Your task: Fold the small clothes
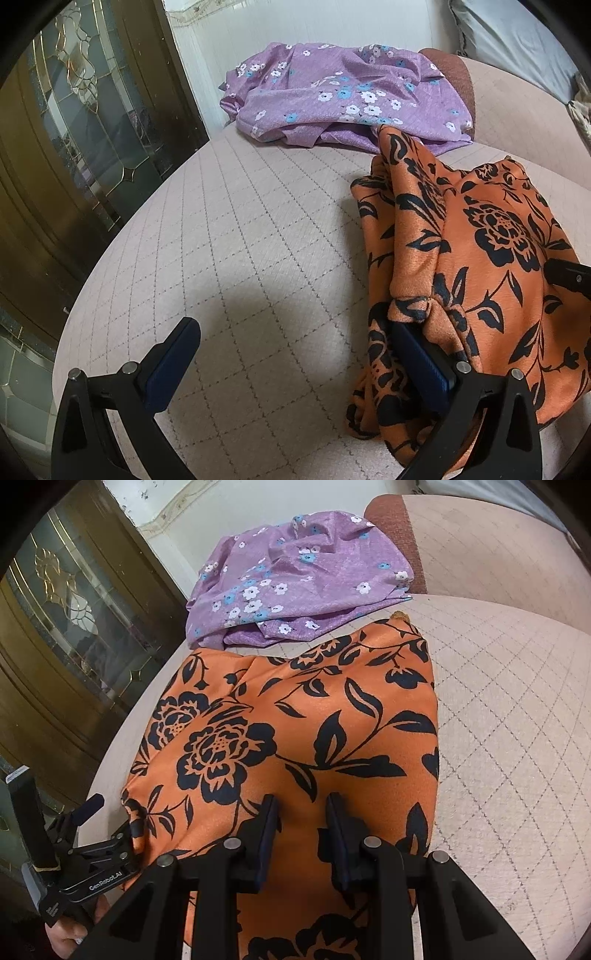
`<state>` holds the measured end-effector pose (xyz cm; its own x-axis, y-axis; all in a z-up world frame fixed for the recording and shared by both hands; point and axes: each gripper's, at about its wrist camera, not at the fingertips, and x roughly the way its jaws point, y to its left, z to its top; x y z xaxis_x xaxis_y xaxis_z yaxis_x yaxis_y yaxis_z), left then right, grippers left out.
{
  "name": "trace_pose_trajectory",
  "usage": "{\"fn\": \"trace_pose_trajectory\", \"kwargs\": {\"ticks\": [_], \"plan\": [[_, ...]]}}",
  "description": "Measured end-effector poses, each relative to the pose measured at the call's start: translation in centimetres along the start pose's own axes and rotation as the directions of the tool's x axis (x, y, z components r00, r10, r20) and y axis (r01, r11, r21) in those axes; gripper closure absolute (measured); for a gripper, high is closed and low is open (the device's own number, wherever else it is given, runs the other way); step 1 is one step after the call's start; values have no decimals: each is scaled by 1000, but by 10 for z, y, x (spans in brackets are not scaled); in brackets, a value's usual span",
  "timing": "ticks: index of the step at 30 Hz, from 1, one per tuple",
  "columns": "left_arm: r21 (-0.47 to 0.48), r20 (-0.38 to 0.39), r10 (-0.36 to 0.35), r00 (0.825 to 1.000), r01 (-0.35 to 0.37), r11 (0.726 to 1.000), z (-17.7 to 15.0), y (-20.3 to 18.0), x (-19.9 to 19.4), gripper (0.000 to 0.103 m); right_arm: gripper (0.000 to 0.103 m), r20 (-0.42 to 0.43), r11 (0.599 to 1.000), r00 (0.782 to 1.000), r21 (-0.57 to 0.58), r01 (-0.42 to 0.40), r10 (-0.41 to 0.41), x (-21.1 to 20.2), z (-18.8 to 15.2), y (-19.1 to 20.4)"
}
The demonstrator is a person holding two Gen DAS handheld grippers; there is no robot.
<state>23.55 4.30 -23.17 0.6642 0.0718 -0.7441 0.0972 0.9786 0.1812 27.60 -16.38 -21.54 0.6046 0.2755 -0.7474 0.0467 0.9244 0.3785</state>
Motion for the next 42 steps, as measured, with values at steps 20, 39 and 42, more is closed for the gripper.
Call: {"fn": "trace_pose_trajectory", "kwargs": {"ticks": [20, 39, 42], "plan": [[-20, 12, -15, 1000, 15, 1000, 4, 0, -7, 0, 72, -8, 999, 1000, 48, -19, 19, -28, -4, 3], [-28, 26, -18, 999, 19, 999, 5, -1, -11, 0, 71, -4, 997, 999, 63, -50, 51, -50, -25, -3], [-33, 42, -27, 999, 29, 999, 7, 0, -16, 0, 39, 39, 995, 998, 86, -53, 50, -62, -23, -11]]}}
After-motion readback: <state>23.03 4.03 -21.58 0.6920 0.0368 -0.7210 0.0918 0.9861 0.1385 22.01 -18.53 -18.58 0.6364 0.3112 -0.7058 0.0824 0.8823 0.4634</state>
